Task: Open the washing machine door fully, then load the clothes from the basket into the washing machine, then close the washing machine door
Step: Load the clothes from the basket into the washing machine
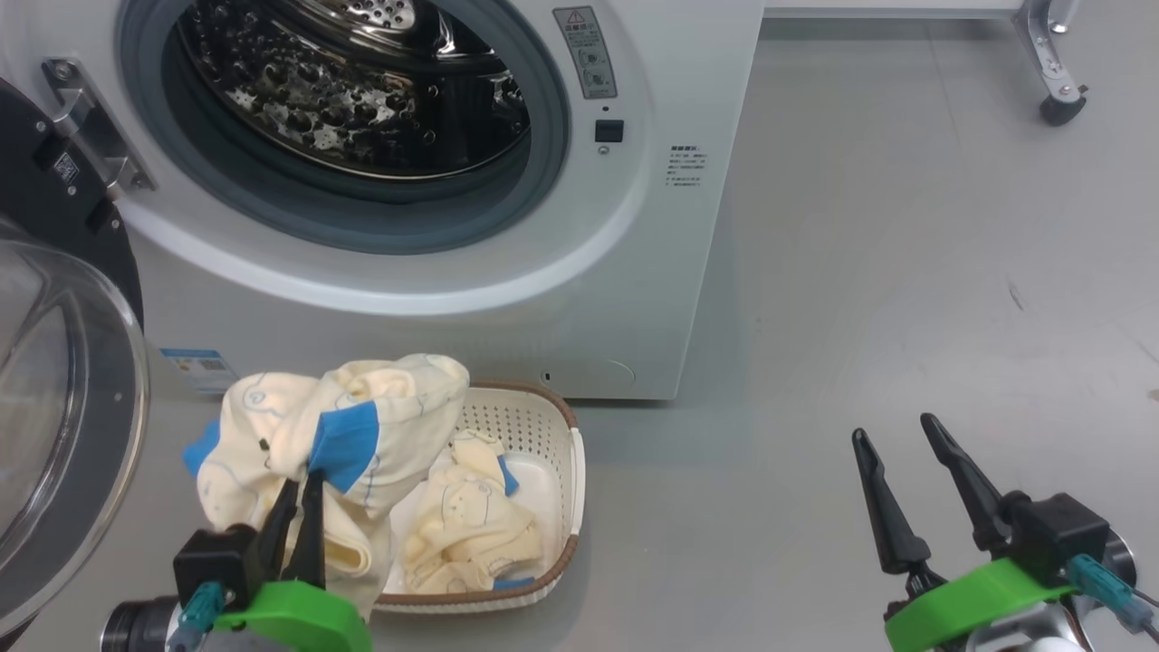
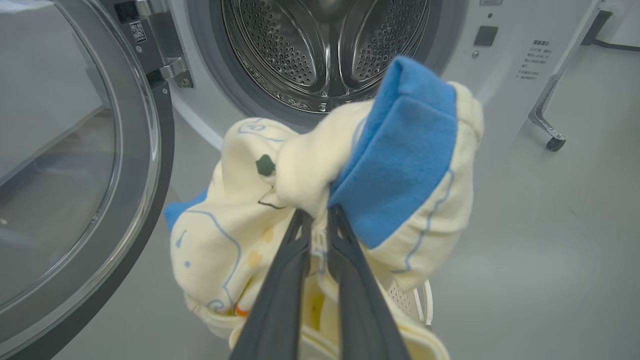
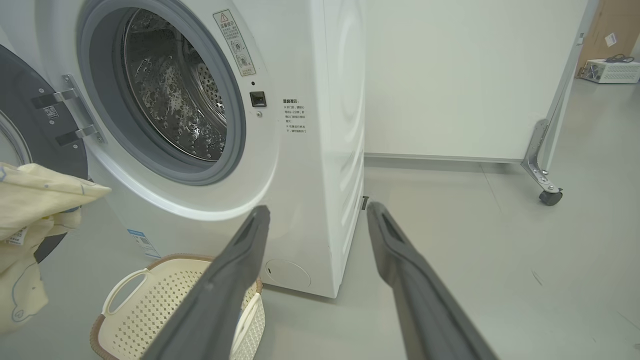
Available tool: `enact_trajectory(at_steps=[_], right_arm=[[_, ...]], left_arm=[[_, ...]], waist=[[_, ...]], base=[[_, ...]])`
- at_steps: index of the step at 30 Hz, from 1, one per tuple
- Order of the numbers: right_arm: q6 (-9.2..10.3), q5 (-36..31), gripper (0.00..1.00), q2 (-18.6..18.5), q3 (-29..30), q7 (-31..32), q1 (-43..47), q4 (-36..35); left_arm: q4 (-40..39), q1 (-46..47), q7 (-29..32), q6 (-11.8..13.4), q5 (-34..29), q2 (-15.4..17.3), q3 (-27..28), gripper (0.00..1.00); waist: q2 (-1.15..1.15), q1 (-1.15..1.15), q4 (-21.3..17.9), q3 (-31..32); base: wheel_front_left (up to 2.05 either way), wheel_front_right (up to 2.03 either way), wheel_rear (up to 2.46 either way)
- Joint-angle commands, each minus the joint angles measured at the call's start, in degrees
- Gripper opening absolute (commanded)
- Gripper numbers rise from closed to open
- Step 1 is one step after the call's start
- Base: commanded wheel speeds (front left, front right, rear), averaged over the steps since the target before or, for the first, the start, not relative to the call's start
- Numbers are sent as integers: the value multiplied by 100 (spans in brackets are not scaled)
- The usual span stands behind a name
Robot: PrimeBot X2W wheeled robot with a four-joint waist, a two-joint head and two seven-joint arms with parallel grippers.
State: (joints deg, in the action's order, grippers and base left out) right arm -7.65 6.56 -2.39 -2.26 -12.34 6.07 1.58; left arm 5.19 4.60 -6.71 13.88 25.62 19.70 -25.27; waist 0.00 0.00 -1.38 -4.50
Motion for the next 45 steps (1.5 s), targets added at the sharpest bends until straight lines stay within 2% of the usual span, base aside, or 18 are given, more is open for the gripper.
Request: enact_trajectory(at_steps=[1,10,20,26,33,41,45], right_arm=[[16,45,100,-49,-149,-12,-249,-163],[16,113,100,-49,-207,-84,-444,-148],[16,276,100,-49,-274,-213,-829,-35],[16,436,100,-49,-388,-258,-1110,97],[16,571,100,-49,-488,-263,-1283,34],[16,697,100,-49,-512,-265,-1433,-54],[16,791,100,-49,-620,-265,-1533,-85]], left_arm=[[-110,450,-37,169,34,121,247,0],[457,1122,258,-129,239,190,298,0],[1342,2485,900,-614,611,392,513,0],[2081,3626,1431,-1011,810,647,631,0],[2653,4516,2020,-1306,946,843,645,0],[3135,5639,2553,-1581,851,1135,549,0],[3350,6151,2681,-1631,739,1314,519,0]], waist=[[0,0,-35,-87],[0,0,-218,-515],[0,0,-627,-1223],[0,0,-953,-1647],[0,0,-1179,-1950],[0,0,-1435,-2398],[0,0,-1587,-2635]], base=[[0,0,0],[0,0,0],[0,0,0],[0,0,0],[0,0,0],[0,0,0],[0,0,0]])
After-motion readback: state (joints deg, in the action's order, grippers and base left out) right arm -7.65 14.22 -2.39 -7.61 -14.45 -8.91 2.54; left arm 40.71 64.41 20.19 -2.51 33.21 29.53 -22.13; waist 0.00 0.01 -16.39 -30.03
